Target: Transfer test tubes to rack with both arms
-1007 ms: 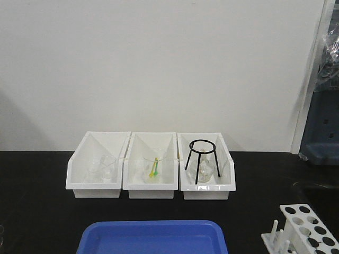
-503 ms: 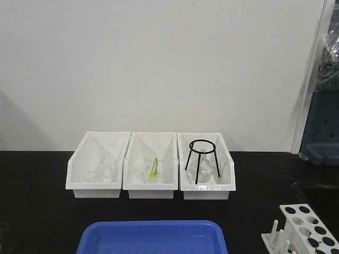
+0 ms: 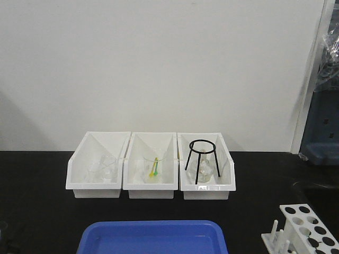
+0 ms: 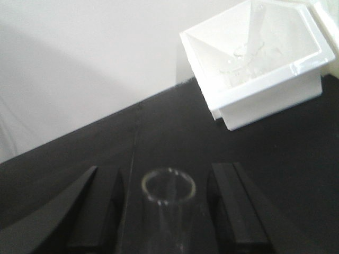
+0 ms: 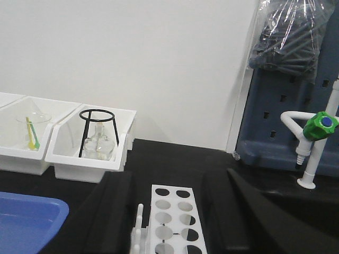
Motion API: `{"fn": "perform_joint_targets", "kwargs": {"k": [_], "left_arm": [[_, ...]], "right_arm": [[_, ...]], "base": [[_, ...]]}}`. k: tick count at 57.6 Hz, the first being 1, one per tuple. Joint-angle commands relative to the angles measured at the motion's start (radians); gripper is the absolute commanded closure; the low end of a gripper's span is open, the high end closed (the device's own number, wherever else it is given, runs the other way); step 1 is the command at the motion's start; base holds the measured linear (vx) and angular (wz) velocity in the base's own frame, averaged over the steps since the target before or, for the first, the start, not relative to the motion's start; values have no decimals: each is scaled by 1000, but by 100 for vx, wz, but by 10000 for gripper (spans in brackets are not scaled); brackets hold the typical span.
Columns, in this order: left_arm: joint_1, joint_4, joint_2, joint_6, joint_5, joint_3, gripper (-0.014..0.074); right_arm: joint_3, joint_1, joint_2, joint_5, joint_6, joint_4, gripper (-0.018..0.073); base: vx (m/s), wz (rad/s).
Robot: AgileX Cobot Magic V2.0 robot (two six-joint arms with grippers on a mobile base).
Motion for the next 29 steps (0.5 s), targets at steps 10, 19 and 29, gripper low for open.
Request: {"fn": "perform_joint_targets", "kwargs": {"k": [10,19,29], "left_arm": [[3,-10,-29,-13,-153,-22,124],[3,-10,-29,-13,-146,-22,179],[3,-10,-29,-13,-144,-22,262]], "right_arm": [[-33,-6,17,-88,-1,-3,188],[-33,-6,17,-88,-1,-3,188],[-33,-6,17,-88,-1,-3,188]], "base": [[0,0],[0,0],[0,0]]}}
